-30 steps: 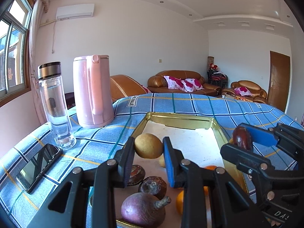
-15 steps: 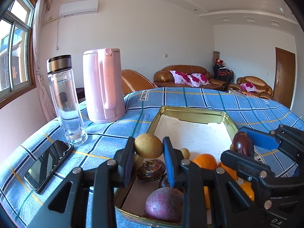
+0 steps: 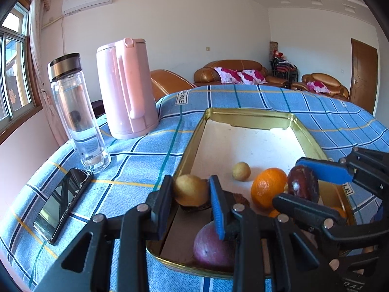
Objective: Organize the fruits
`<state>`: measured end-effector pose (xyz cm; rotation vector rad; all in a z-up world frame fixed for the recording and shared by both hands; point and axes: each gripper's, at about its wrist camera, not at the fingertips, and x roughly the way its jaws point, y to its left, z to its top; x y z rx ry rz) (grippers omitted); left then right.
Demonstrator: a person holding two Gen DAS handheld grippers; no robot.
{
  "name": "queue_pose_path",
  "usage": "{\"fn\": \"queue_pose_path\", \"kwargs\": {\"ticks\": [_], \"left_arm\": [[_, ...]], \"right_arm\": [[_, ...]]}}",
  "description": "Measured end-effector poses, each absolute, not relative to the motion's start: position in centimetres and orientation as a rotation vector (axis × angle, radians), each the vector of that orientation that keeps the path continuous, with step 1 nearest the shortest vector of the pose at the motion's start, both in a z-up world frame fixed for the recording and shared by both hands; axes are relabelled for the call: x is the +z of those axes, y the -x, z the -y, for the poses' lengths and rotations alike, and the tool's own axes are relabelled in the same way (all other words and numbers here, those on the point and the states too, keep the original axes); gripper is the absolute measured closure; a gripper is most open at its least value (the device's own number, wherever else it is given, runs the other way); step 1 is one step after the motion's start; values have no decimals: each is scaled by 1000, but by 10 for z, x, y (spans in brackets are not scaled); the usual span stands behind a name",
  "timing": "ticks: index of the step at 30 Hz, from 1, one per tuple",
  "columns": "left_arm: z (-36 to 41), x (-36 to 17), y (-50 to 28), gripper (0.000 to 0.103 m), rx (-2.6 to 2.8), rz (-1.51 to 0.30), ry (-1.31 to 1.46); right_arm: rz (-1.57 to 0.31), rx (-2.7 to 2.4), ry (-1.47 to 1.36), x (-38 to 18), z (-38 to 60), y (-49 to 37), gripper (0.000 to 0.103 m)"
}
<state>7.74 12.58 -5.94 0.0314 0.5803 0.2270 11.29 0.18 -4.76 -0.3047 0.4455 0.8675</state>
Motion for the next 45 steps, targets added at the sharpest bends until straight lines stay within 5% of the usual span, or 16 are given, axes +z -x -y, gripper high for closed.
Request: {"fn": "queue_pose_path", "kwargs": {"ticks": [6,11,23,27,45], "left_arm": [[-128,-61,-74,67,217,-586,-27],[-127,-52,-63,35,239,-535,-20],[-121,-26,-41,25,234,-428,9],[-115,-20,-34,7,236,-394,5],[-94,-7,-24,0,238,-343,-32]], "right_arm": [[-510,885,338,-55,-9,-114,51],[-463,859,316,-50,2,-108,45],[-351,752,244,-22,43,-95,31],[-296,690,220,-11,59,-89,19],[-199,640,161,11,95,-71,15]]}}
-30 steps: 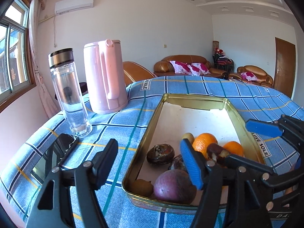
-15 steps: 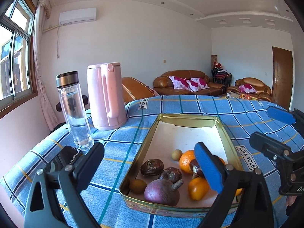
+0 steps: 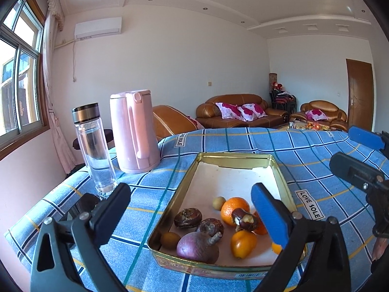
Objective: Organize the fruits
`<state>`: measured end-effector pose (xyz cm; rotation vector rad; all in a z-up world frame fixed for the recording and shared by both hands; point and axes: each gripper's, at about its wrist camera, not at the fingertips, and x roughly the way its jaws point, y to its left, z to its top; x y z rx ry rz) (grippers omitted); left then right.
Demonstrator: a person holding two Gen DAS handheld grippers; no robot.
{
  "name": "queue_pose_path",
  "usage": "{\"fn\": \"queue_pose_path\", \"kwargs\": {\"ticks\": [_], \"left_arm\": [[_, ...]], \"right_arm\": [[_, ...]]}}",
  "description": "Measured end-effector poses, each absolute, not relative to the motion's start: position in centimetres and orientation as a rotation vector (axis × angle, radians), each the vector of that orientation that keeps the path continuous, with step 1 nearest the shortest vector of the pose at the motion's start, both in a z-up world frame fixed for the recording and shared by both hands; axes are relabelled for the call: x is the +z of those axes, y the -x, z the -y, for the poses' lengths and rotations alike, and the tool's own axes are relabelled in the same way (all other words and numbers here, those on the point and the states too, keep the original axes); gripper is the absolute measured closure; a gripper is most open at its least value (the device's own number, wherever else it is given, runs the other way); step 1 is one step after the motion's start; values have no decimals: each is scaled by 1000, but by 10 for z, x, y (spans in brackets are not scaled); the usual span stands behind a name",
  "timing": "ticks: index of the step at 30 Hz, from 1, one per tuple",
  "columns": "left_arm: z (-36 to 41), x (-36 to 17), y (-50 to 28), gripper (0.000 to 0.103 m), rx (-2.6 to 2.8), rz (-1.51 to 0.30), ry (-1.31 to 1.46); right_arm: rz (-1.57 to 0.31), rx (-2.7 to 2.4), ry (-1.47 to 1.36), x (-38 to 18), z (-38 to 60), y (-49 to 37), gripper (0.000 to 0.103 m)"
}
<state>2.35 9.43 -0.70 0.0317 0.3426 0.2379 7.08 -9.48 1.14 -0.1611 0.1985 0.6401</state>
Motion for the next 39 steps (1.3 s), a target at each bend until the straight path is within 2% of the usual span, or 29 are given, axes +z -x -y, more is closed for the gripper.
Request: {"fn": "queue_pose_path", "kwargs": {"ticks": [39], "left_arm": [[-74,-3,-19,0,222,-330,-73]], "right_arm": [[-149,622,136,22,121,-53,14]]}}
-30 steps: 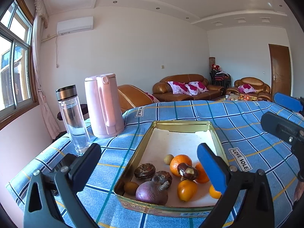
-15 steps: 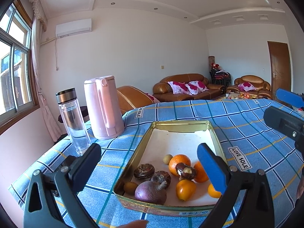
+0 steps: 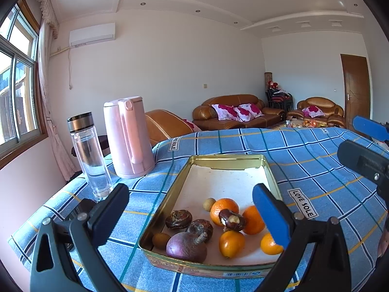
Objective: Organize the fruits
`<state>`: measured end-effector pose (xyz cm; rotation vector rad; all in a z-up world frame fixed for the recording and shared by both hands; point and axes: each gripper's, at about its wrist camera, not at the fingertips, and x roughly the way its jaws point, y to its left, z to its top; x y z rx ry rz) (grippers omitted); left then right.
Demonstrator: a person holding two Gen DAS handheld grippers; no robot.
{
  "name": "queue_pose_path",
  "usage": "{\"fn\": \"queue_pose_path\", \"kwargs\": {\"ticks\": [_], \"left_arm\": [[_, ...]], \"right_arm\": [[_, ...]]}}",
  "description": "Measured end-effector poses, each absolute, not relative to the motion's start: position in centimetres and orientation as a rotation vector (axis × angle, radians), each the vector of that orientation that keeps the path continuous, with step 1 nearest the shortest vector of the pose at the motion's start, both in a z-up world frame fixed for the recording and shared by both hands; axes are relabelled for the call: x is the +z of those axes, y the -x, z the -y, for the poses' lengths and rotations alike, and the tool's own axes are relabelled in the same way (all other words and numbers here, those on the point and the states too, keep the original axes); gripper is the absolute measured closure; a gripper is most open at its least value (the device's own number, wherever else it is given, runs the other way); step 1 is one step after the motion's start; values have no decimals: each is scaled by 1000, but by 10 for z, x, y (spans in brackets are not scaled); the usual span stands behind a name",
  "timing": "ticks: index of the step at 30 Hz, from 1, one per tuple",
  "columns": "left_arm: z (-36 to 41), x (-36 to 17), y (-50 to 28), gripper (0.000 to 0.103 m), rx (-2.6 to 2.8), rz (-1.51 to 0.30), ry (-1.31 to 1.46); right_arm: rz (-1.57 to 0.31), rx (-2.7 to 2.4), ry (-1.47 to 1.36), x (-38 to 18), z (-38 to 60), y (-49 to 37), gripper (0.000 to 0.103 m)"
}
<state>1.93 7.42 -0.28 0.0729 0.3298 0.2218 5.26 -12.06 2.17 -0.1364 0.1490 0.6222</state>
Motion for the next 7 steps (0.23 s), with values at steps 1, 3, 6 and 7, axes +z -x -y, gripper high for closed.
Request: {"fn": "queue_pose_path", "kwargs": {"ticks": [1,3,6,7], "left_arm": [[-74,-3,-19,0,220,-331,-76],[-74,-4,-20,0,209,-343,-67],[-73,-4,-19,0,209,-338,-73],[-73,-4,-19,0,208,-340,-71]], "right_arm": [[-151,623,135,21,121,-53,14],[-156,624,134,20,121,-53,14],[-161,624,134,19,122,-53,14],[-162,624,134,19,122,-53,14]]}}
